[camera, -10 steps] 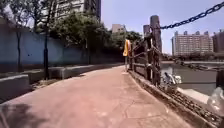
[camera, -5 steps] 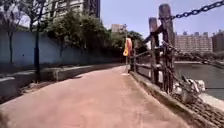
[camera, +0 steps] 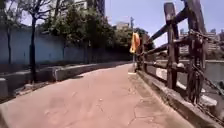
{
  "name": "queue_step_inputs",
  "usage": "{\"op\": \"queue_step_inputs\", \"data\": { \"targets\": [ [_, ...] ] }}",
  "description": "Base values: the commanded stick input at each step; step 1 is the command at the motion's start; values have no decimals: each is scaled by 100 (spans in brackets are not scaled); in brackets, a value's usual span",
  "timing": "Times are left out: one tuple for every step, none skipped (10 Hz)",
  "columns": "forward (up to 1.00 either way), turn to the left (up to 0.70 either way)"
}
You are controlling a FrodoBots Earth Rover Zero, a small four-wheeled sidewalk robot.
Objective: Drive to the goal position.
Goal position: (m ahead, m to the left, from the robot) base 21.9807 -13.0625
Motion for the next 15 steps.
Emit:
{"op": "queue_step_inputs", "data": {
  "targets": [
    [100,1],
    [100,1],
    [100,1],
    [100,1],
    [100,1],
    [100,1],
    [100,1],
    [100,1],
    [100,1],
    [100,1],
    [100,1],
    [100,1],
    [100,1],
    [100,1],
    [100,1]
  ]
}}
